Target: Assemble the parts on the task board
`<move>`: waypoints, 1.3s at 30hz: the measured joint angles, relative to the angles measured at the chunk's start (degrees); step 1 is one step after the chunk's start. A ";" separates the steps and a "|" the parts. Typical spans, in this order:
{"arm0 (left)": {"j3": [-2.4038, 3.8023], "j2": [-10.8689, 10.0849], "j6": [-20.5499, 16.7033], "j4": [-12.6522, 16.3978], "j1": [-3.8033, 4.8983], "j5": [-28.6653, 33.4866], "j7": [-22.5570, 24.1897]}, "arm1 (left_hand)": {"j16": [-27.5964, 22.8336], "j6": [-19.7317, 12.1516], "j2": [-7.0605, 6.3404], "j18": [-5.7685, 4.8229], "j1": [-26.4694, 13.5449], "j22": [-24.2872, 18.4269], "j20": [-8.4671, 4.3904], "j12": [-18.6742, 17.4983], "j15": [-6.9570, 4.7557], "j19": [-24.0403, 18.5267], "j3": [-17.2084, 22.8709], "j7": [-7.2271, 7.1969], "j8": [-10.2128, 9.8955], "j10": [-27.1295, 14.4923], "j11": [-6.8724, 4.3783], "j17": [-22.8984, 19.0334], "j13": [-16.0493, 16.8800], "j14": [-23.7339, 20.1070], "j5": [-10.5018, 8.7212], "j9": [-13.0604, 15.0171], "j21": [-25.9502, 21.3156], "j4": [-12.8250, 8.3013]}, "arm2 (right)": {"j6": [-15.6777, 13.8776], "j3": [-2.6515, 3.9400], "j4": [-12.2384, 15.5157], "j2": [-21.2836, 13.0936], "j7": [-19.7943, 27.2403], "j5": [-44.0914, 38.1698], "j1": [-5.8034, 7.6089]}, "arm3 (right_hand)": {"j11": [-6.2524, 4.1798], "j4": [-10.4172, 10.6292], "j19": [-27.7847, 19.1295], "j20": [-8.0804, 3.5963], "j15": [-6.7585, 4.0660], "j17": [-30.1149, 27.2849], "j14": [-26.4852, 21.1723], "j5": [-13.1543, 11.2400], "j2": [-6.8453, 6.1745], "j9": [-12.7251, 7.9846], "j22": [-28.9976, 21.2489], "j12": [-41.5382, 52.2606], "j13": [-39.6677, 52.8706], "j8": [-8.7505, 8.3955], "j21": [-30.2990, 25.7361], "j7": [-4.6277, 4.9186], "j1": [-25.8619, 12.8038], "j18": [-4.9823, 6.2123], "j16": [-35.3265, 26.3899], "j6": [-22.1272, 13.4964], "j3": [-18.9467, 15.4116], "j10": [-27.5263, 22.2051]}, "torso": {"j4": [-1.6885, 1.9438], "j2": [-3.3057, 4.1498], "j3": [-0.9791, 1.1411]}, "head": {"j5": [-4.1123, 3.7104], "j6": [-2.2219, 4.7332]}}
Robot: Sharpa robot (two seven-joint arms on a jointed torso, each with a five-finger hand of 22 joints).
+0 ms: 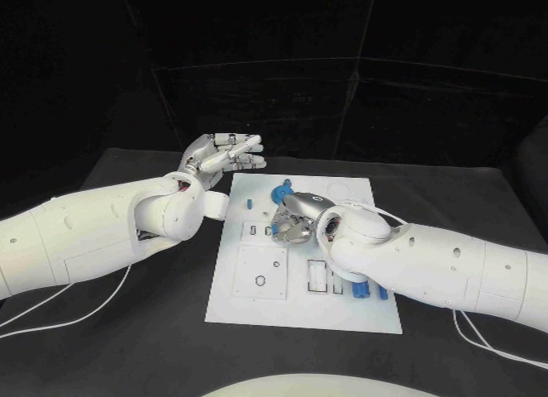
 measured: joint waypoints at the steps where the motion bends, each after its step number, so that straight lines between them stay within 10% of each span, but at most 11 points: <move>1: 0.00 -0.01 0.00 0.00 0.00 0.00 -0.01 | 0.00 0.00 0.00 0.00 0.00 0.00 0.00 0.00 0.00 0.00 0.00 0.00 0.00 0.00 0.00 0.00 0.00 0.00 0.00 0.00 0.00 0.00 | -0.01 0.00 0.00 0.00 -0.01 0.00 0.00 | 0.00 0.06 0.00 0.00 0.00 0.00 0.00 0.00 0.00 0.02 0.00 0.00 0.00 0.00 0.00 0.00 0.00 0.00 0.00 0.00 -0.06 0.00 | 0.00 0.00 0.00 | 0.00 -0.01; 14: 0.00 -0.09 0.04 0.01 0.00 0.00 -0.08 | 0.00 0.00 0.00 0.00 0.00 0.01 0.00 0.00 0.00 0.00 0.00 0.00 0.00 0.00 0.00 -0.01 0.00 0.00 0.00 0.00 0.00 0.00 | -0.36 -0.02 -0.04 0.00 -0.03 -0.17 -0.07 | 0.41 0.81 -0.21 0.21 0.38 -0.01 -0.03 -0.33 -1.22 0.16 0.00 -1.09 0.00 -0.30 -0.07 0.34 -1.23 0.00 0.00 -1.65 -1.20 -0.84 | -0.01 0.00 0.01 | -0.13 -0.02; 23: 0.00 -0.12 0.33 0.01 0.00 0.00 -0.14 | -0.23 0.12 0.00 0.00 0.00 -0.05 -0.29 -0.32 -0.17 0.57 0.01 -0.12 -0.22 0.00 0.00 0.21 0.00 0.46 0.00 0.00 0.00 -0.35 | -3.37 -0.19 1.09 -0.86 0.03 -1.57 -0.56 | 2.15 3.98 -0.80 1.66 1.64 -0.01 -0.20 0.67 -3.93 0.07 0.00 -6.09 -4.43 -0.53 -0.59 1.99 -0.73 0.00 0.00 -9.93 -6.89 -5.43 | -0.03 0.01 0.03 | -0.23 0.02; 39: -0.01 -0.26 0.74 -0.70 0.00 -1.99 -1.68 | 1.28 1.99 0.63 0.00 -0.84 1.15 -1.93 -0.47 -1.87 5.48 -0.08 -1.38 -0.26 3.04 -1.47 2.35 0.15 6.33 0.00 0.12 2.60 -1.05 | -11.62 0.66 12.74 -12.90 10.17 -2.19 0.66 | 2.36 8.62 -0.80 1.66 1.84 -0.02 0.00 0.97 -3.45 0.45 0.00 -5.48 -5.04 1.47 -0.79 2.10 3.50 0.01 0.00 -10.52 -10.54 -5.63 | -0.09 -0.09 0.10 | -0.04 0.50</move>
